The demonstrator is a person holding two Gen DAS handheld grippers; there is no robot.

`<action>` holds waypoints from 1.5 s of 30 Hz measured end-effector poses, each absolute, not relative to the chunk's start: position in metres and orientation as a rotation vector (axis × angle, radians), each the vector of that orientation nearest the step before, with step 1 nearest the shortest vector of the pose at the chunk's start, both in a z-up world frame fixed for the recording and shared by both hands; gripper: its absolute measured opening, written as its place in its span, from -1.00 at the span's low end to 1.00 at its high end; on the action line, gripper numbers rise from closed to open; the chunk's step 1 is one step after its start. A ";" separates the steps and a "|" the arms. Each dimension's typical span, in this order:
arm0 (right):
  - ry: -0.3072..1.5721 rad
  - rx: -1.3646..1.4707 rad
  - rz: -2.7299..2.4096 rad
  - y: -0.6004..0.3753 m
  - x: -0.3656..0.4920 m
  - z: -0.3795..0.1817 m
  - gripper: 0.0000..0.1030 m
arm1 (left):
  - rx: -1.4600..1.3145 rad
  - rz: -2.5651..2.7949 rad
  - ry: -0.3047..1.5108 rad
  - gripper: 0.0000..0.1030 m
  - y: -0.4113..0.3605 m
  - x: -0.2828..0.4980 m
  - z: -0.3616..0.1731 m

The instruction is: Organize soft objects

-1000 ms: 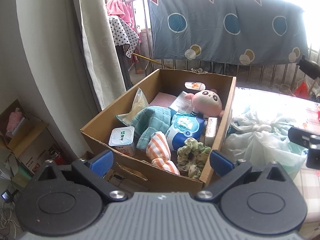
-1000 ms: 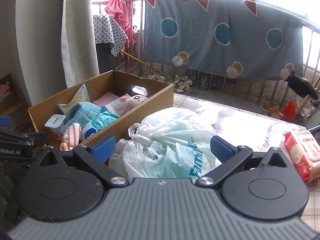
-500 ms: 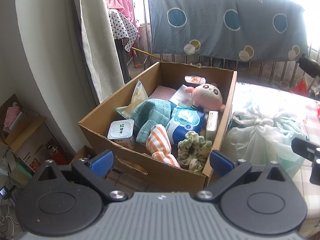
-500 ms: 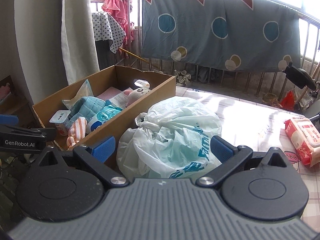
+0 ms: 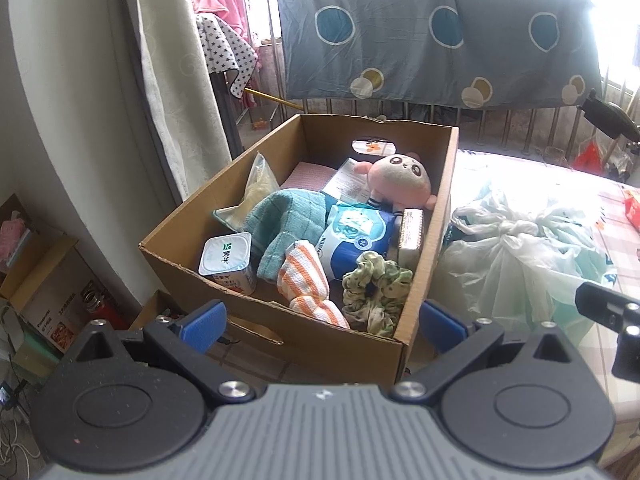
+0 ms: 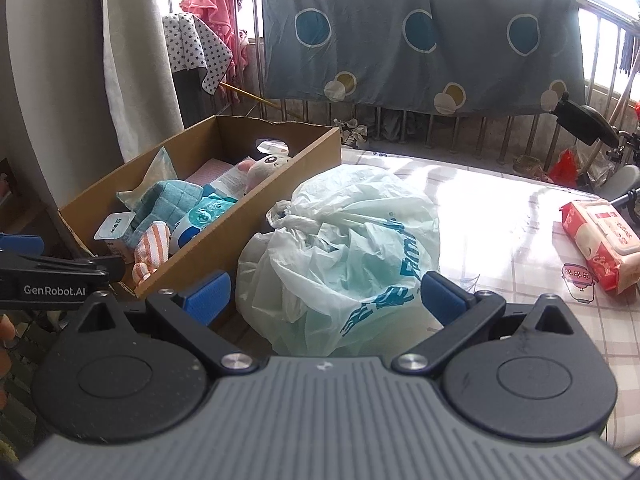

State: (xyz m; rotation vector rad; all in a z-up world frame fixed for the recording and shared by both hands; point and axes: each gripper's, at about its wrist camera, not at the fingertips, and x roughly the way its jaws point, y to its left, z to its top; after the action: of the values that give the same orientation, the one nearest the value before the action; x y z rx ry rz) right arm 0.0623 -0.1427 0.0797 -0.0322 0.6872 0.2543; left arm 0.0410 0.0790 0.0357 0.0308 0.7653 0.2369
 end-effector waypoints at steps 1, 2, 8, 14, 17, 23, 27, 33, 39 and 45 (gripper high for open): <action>0.690 -0.031 0.251 -0.143 0.062 0.080 0.98 | 0.034 0.232 0.765 1.00 0.078 0.041 0.036; 0.692 -0.030 0.246 -0.143 0.062 0.080 0.98 | 0.036 0.227 0.765 1.00 0.078 0.042 0.035; 0.706 -0.004 0.221 -0.145 0.062 0.080 0.98 | 0.061 0.195 0.768 1.00 0.075 0.044 0.036; 0.723 0.029 0.201 -0.146 0.059 0.080 0.98 | 0.058 0.156 0.774 1.00 0.076 0.046 0.035; 0.737 0.028 0.198 -0.144 0.058 0.077 0.98 | 0.060 0.148 0.786 1.00 0.076 0.048 0.034; 0.753 0.032 0.183 -0.144 0.059 0.074 0.98 | 0.060 0.134 0.801 1.00 0.075 0.050 0.031; 0.757 0.039 0.166 -0.145 0.056 0.071 0.98 | 0.050 0.131 0.817 1.00 0.077 0.052 0.029; 0.783 0.029 0.160 -0.144 0.056 0.065 0.98 | 0.044 0.123 0.822 1.00 0.076 0.052 0.028; 0.780 0.035 0.147 -0.145 0.057 0.064 0.98 | 0.048 0.117 0.820 1.00 0.075 0.051 0.029; 0.790 0.037 0.142 -0.145 0.056 0.064 0.98 | 0.044 0.119 0.822 1.00 0.075 0.052 0.029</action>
State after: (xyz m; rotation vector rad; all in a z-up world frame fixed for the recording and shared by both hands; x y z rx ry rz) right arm 0.0561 -0.1454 0.0644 0.0371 0.7899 0.1417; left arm 0.0520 0.0752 0.0293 0.0443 0.8222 0.1191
